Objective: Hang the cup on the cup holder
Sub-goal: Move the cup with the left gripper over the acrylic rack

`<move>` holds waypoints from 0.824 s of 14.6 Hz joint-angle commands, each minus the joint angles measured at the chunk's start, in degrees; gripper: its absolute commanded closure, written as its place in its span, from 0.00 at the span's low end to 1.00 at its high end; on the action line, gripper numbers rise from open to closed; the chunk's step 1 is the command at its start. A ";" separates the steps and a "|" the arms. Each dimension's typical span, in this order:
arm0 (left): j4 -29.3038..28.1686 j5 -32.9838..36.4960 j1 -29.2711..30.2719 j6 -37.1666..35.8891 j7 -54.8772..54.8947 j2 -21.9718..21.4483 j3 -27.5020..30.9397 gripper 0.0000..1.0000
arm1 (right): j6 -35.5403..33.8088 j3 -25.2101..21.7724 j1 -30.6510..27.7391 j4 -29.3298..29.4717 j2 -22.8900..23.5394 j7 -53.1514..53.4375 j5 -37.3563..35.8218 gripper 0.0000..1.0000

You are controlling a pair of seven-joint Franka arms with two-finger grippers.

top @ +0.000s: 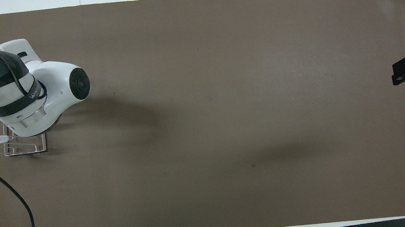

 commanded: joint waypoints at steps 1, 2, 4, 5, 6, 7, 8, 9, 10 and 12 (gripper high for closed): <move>-1.22 0.47 -0.36 -0.38 -2.22 0.58 0.03 0.57 | 0.05 -0.58 0.55 -1.52 -1.36 -1.25 -0.36 0.01; -1.22 0.56 -0.28 -0.29 -2.31 0.93 0.03 0.57 | 0.05 -0.67 0.55 -1.52 -1.18 -1.34 -0.35 0.01; -1.22 0.56 0.07 0.85 -2.31 1.02 0.03 0.57 | 0.23 -0.76 0.20 -1.52 -1.27 -1.34 1.30 0.01; -1.22 0.56 0.08 1.20 -2.31 1.11 0.03 0.56 | 0.14 -1.37 0.46 -1.44 -1.36 -1.34 2.62 0.01; -1.22 0.48 0.16 1.29 -2.31 1.11 0.03 0.55 | 0.23 -1.81 0.64 -1.44 -1.18 -1.34 2.72 0.01; -1.22 0.47 0.16 1.38 -2.31 1.02 0.03 0.52 | 0.23 -1.90 0.29 -1.78 -1.01 -1.17 2.81 0.01; -1.14 0.47 0.25 1.64 -2.22 1.11 0.03 0.43 | 0.14 -1.90 0.29 -1.87 -1.09 -1.16 2.81 0.01; -0.87 0.47 0.34 1.56 -1.96 1.11 0.03 0.23 | 0.14 -1.82 0.29 -1.88 -1.09 -1.16 2.81 0.01; -0.70 0.47 0.34 1.47 -1.35 1.11 0.03 0.00 | 0.14 -1.82 0.29 -1.88 -1.09 -1.16 2.81 0.01; -0.43 -0.48 0.34 1.56 0.32 1.11 -0.05 0.00 | 0.14 -1.82 0.72 -2.05 -1.18 -1.16 2.81 0.01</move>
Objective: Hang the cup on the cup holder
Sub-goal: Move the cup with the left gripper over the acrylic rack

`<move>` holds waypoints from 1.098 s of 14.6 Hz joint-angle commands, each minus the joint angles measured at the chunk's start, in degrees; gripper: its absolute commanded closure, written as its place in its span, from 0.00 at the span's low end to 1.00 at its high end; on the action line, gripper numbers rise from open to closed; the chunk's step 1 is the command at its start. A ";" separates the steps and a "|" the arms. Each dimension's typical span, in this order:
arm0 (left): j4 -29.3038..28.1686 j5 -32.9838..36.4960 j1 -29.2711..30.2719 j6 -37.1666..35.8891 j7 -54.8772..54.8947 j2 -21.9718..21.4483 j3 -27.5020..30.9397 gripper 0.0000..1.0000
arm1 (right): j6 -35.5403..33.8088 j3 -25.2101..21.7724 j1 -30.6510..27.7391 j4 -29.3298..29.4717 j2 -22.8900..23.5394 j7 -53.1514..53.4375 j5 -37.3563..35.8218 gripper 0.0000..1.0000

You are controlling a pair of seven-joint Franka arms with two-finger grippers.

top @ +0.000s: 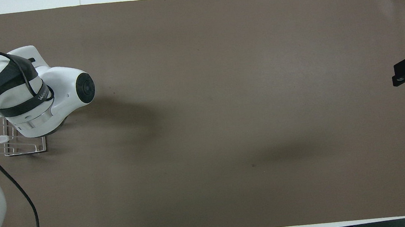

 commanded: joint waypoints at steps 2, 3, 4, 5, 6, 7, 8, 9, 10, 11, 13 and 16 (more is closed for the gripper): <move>2.92 -5.96 0.30 0.88 5.55 -0.12 -0.04 0.00 | 0.17 -0.52 0.73 -1.48 -1.27 -1.14 1.01 0.01; 4.50 -9.04 0.30 0.96 9.14 -0.12 0.05 0.00 | 0.17 -0.52 0.65 -1.48 -1.27 -1.14 1.01 0.01; 5.65 -11.50 0.30 1.05 12.14 -0.55 -0.04 0.00 | 0.17 -0.52 0.47 -1.48 -1.27 -1.14 1.01 0.01; 6.45 -13.88 0.39 1.31 14.87 -0.82 -0.04 0.00 | 0.17 -0.52 0.38 -1.48 -1.27 -1.14 1.01 0.01; 7.32 -16.25 0.39 1.40 17.42 -0.91 0.05 0.00 | 0.08 -0.52 0.38 -1.48 -1.27 -1.14 1.01 0.01; 8.73 -18.36 0.48 1.40 20.05 -1.08 -0.04 0.00 | 0.17 -0.52 0.38 -1.48 -1.18 -1.14 1.01 0.01; 10.91 -21.95 0.74 1.40 22.60 -1.09 0.05 0.00 | 0.17 -0.52 0.47 -1.48 -1.27 -1.14 1.01 0.01; 13.72 -25.90 0.92 1.23 25.32 -0.91 0.13 0.00 | 0.17 -0.52 0.56 -1.48 -1.27 -1.14 1.01 0.01; 15.66 -28.55 1.00 1.14 28.48 -0.91 0.22 0.00 | 0.17 -0.52 0.56 -1.48 -1.18 -1.14 1.01 0.01; 17.25 -30.75 1.01 1.14 31.74 -1.26 0.48 0.00 | 0.17 -0.52 0.47 -1.48 -1.27 -1.14 1.01 0.01; 20.76 -37.25 1.70 0.79 37.98 -1.61 0.75 0.00 | 0.08 -0.52 0.47 -1.57 -1.27 -1.23 1.01 0.01; 22.01 -43.94 2.67 0.70 44.92 -2.40 0.66 0.00 | 0.08 -0.52 0.65 -1.57 -1.27 -1.14 1.01 0.01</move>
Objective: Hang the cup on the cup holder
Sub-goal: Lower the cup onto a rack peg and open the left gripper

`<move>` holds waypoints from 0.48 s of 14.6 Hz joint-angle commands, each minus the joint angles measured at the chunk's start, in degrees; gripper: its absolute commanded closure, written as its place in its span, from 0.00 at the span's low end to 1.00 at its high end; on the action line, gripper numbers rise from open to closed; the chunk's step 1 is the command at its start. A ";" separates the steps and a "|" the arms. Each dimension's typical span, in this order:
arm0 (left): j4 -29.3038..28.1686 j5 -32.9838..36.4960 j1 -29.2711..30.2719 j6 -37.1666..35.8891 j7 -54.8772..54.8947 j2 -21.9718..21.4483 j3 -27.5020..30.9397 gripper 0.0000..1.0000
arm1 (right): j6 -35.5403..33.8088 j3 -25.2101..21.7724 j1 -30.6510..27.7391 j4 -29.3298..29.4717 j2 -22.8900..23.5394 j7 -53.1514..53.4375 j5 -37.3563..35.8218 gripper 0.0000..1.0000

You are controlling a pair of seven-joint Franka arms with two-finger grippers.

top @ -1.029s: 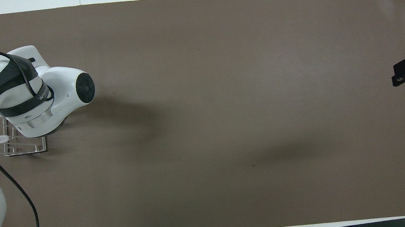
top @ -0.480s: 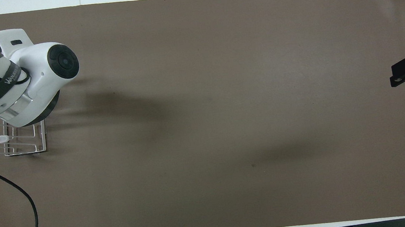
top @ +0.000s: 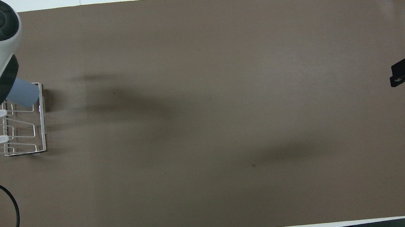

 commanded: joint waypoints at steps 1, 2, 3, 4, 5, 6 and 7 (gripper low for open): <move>0.70 -8.10 1.97 0.28 8.56 -1.11 -0.11 0.00 | 0.25 -0.34 -0.21 -1.43 -1.27 -1.06 0.93 0.01; 0.70 -13.62 3.11 0.28 13.56 -1.73 -0.11 0.00 | 0.08 -0.34 -0.56 -1.43 -1.27 -1.14 0.93 0.01; 0.61 -18.81 3.82 0.10 19.17 -2.61 -0.02 0.00 | 0.34 -0.42 -0.57 -1.43 -1.27 -1.06 0.93 0.01; 0.52 -23.21 4.87 -0.77 24.19 -3.57 -0.02 0.00 | 0.69 -0.34 -0.48 -1.43 -1.27 -1.05 0.93 0.01; 0.52 -26.12 5.66 -2.08 27.81 -4.10 -0.10 0.00 | 0.69 -0.34 -0.30 -1.43 -1.27 -1.05 0.93 0.01; 0.44 -28.68 6.11 -3.92 32.89 -4.89 -0.02 0.00 | 0.78 -0.34 -0.39 -1.34 -1.18 -1.14 0.93 0.01; 0.35 -30.27 6.29 -5.77 37.90 -5.16 -0.02 0.00 | 1.22 -0.34 -0.56 -1.34 -1.09 -1.23 0.93 0.01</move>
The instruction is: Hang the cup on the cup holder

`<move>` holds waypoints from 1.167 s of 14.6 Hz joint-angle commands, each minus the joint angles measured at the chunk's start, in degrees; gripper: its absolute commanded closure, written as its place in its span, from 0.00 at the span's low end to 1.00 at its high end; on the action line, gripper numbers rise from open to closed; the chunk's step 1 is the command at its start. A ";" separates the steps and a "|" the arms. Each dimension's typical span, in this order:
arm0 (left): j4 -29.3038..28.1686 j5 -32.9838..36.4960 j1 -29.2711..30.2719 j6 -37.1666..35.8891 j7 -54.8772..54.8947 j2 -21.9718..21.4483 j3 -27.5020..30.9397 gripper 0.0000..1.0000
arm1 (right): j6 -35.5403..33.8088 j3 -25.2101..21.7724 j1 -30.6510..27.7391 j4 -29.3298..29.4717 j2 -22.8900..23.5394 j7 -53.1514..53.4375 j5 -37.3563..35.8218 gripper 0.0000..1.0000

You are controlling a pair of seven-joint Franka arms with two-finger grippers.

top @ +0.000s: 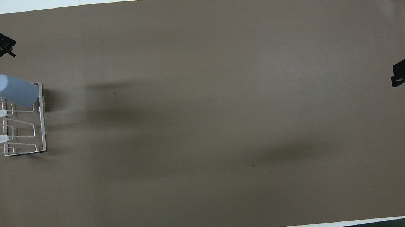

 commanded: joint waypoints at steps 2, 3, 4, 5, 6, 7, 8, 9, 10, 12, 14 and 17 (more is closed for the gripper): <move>-0.69 -6.25 2.87 -6.26 19.11 -2.42 -0.32 0.00 | 1.65 -0.08 -0.42 -1.34 -1.09 -1.23 0.93 0.01; -0.86 -7.23 2.97 -7.05 24.12 -2.94 -0.23 0.00 | 1.74 -0.08 -0.42 -1.34 -1.09 -1.23 0.93 0.01; -0.95 -7.41 3.23 -7.76 29.22 -3.29 -0.23 0.00 | 1.74 -0.17 -0.51 -1.42 -1.09 -1.23 0.93 0.01; -0.95 -7.67 4.19 -8.63 33.88 -3.82 -0.23 0.00 | 1.74 -0.08 -0.51 -1.34 -1.09 -1.23 0.93 0.01; -0.87 -8.98 5.16 -9.34 39.23 -4.35 -0.32 0.00 | 1.74 -0.08 -0.51 -1.34 -1.09 -1.14 0.93 0.01; -0.86 -10.56 5.43 -10.83 44.33 -5.22 -0.23 0.00 | 1.74 -0.08 -0.51 -1.25 -1.00 -1.14 0.93 0.01; -0.86 -10.66 5.52 -12.06 47.78 -5.75 -0.23 0.00 | 1.74 -0.08 -0.51 -1.25 -1.00 -1.23 0.93 0.01; -0.69 -10.66 5.52 -12.59 49.47 -6.11 -0.32 0.00 | 1.74 -0.08 -0.51 -1.16 -1.00 -1.14 0.93 0.01; -0.34 -10.58 5.43 -12.34 49.66 -6.02 -0.32 0.00 | 1.74 -0.08 -0.51 -1.16 -1.00 -1.23 0.93 0.01; -0.16 -10.58 4.82 -11.37 49.22 -6.11 -0.58 0.00 | 1.74 -0.08 -0.51 -1.16 -1.00 -1.14 0.93 0.01; -0.25 -10.84 5.07 -9.45 50.01 -6.11 -0.76 0.00 | 1.74 -0.08 -0.51 -1.16 -1.00 -1.23 0.93 0.01; -0.08 -10.84 4.73 -6.36 52.56 -5.76 -0.76 0.00 | 1.74 -0.08 -0.51 -1.16 -1.00 -1.14 0.93 0.01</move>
